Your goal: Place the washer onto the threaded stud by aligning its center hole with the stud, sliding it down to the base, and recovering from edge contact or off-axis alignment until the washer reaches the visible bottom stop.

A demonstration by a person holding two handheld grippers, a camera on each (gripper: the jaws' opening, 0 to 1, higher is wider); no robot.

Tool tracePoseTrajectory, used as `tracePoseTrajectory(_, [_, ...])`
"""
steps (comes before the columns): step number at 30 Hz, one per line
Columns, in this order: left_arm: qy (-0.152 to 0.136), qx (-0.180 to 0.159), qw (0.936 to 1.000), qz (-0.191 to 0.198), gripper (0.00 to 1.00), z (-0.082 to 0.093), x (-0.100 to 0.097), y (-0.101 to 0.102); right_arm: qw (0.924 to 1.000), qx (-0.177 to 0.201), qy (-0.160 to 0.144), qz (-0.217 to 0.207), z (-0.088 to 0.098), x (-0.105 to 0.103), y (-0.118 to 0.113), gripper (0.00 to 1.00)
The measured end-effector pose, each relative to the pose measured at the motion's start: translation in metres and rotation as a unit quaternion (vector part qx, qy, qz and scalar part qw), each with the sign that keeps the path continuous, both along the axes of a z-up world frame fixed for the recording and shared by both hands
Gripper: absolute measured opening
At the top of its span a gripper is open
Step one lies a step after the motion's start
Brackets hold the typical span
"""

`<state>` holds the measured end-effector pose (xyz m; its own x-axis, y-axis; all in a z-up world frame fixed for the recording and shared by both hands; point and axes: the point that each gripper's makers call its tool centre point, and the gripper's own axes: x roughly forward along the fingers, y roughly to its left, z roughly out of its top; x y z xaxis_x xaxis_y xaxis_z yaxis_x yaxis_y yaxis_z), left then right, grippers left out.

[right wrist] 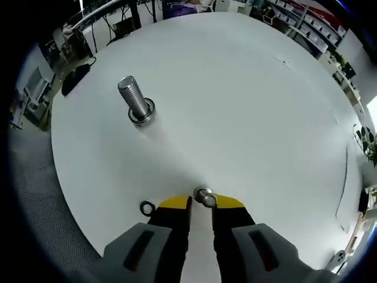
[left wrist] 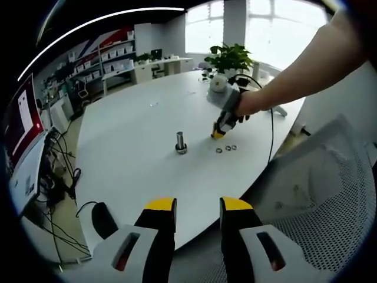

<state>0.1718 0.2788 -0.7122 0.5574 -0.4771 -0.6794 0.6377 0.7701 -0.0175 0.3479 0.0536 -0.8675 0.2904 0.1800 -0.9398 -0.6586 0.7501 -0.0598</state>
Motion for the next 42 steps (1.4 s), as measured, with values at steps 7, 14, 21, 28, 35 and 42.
tracePoseTrajectory(7, [-0.001, 0.001, 1.0000, 0.000, 0.27, 0.000, 0.000, 0.000, 1.0000, -0.008, 0.004, 0.002, -0.001, -0.006, -0.005, 0.18])
tracePoseTrajectory(14, [-0.003, 0.000, 1.0000, -0.002, 0.27, 0.001, 0.000, 0.000, 0.9999, -0.009, 0.008, -0.002, 0.004, -0.023, -0.017, 0.20])
tracePoseTrajectory(21, [-0.006, -0.002, 1.0000, -0.006, 0.27, 0.002, 0.000, -0.001, 0.9994, 0.021, 0.022, 0.014, 0.006, -0.055, -0.014, 0.22])
tracePoseTrajectory(28, [-0.005, -0.001, 0.9999, -0.011, 0.27, 0.002, -0.001, -0.003, 0.9981, 0.034, 0.031, 0.040, 0.005, -0.071, -0.009, 0.23])
tracePoseTrajectory(35, [-0.005, 0.000, 0.9999, -0.013, 0.27, 0.002, -0.001, -0.003, 0.9973, 0.015, 0.028, 0.067, 0.000, -0.076, -0.009, 0.22])
tracePoseTrajectory(42, [-0.007, -0.001, 0.9999, -0.012, 0.27, 0.002, -0.001, -0.003, 0.9925, -0.011, 0.031, 0.117, -0.001, -0.079, -0.008, 0.18])
